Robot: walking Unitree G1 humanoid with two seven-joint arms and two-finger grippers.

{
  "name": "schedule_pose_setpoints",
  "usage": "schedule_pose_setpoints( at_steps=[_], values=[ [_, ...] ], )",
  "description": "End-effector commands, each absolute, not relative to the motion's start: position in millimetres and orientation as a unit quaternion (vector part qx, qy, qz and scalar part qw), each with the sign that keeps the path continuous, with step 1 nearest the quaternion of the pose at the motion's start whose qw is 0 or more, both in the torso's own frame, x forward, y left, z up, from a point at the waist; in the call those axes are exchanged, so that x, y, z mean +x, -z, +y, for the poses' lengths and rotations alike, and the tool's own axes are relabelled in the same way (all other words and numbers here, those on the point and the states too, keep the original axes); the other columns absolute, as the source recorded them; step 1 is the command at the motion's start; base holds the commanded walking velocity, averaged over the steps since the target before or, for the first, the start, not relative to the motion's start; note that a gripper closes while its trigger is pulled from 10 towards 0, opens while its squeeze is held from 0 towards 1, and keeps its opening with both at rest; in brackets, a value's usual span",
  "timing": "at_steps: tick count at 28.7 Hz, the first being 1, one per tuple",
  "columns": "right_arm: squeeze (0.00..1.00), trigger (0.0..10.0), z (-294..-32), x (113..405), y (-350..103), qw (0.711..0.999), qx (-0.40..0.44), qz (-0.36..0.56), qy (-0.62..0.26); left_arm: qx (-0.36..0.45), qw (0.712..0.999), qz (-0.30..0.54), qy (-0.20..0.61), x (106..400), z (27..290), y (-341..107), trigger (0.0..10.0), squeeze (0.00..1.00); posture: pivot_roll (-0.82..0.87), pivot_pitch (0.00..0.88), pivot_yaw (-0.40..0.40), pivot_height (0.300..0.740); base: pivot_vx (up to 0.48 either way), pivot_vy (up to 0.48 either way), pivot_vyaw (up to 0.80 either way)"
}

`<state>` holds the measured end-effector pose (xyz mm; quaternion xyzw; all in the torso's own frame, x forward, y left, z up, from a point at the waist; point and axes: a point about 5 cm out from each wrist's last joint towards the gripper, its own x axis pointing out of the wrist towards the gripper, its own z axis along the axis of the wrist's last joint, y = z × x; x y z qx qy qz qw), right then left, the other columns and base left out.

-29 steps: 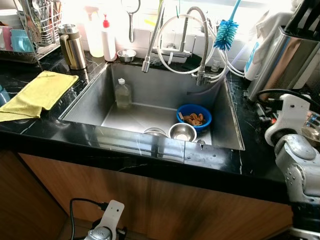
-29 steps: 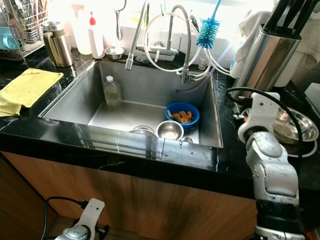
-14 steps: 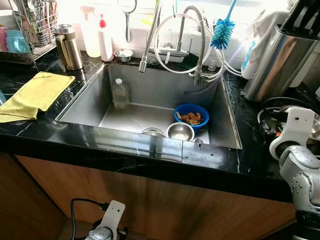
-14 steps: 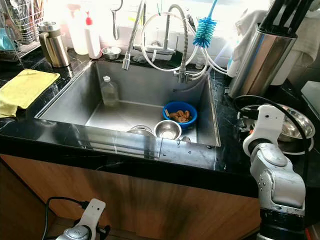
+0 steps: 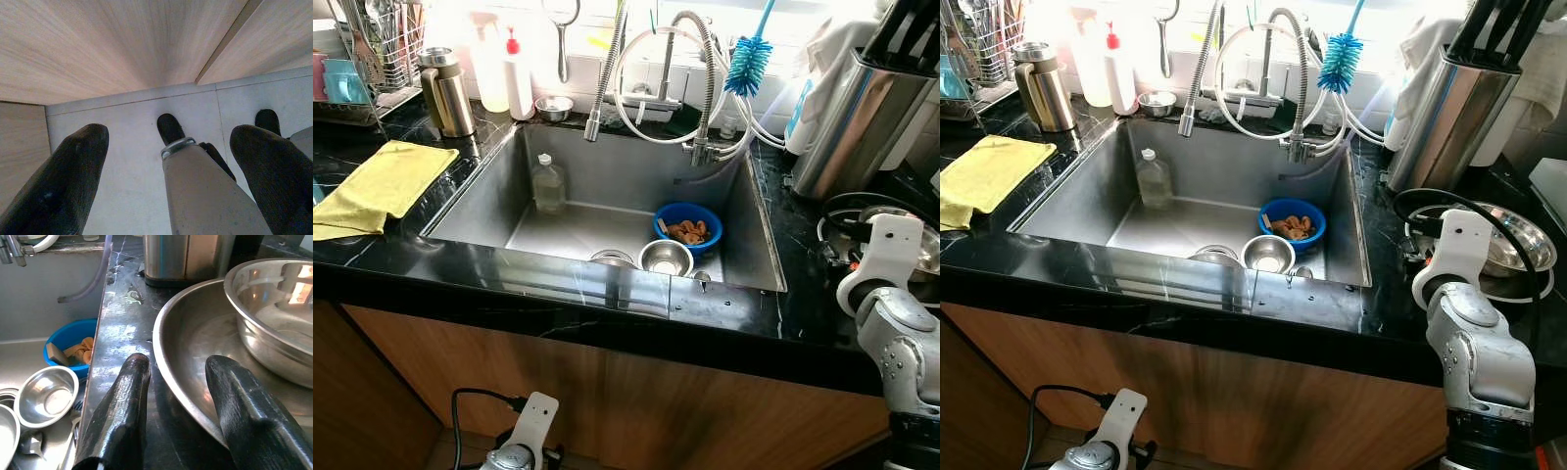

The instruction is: Kitchen organization

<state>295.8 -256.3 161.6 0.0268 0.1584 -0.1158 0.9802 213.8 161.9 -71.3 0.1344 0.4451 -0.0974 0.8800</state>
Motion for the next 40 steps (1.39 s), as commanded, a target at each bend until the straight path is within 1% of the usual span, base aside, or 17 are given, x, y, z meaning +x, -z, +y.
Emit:
schedule_pose_setpoints(
  at_steps=[1, 7, 19, 31, 40],
  values=[
    [0.0, 10.0, -257, 295, -169, 0.982, 0.032, 0.146, 0.12, 0.132, 0.882, 0.442, 0.1, 219, 160, 69, 10.0, 0.0, 0.04, 0.016, -0.079, 0.736, 0.0, 0.0, 0.0],
    [0.0, 10.0, -253, 296, -164, 0.981, 0.037, 0.153, 0.11, 0.132, 0.882, 0.441, 0.099, 219, 159, 69, 10.0, 0.0, 0.04, 0.009, -0.082, 0.736, 0.0, 0.0, 0.0],
    [0.0, 10.0, -245, 300, -167, 0.984, 0.052, 0.143, 0.093, 0.132, 0.882, 0.441, 0.097, 219, 160, 68, 10.0, 0.0, 0.05, 0.001, -0.084, 0.736, 0.0, 0.0, 0.0],
    [0.0, 10.0, -228, 305, -168, 0.987, 0.054, 0.138, 0.059, 0.131, 0.882, 0.443, 0.095, 218, 160, 69, 10.0, 0.0, 0.06, 0.001, -0.086, 0.736, 0.0, 0.0, 0.0],
    [0.0, 10.0, -231, 305, -172, 0.988, 0.054, 0.13, 0.064, 0.131, 0.881, 0.446, 0.093, 215, 162, 71, 10.0, 0.0, 0.06, 0.007, -0.087, 0.736, 0.0, 0.0, 0.0]
  ],
)
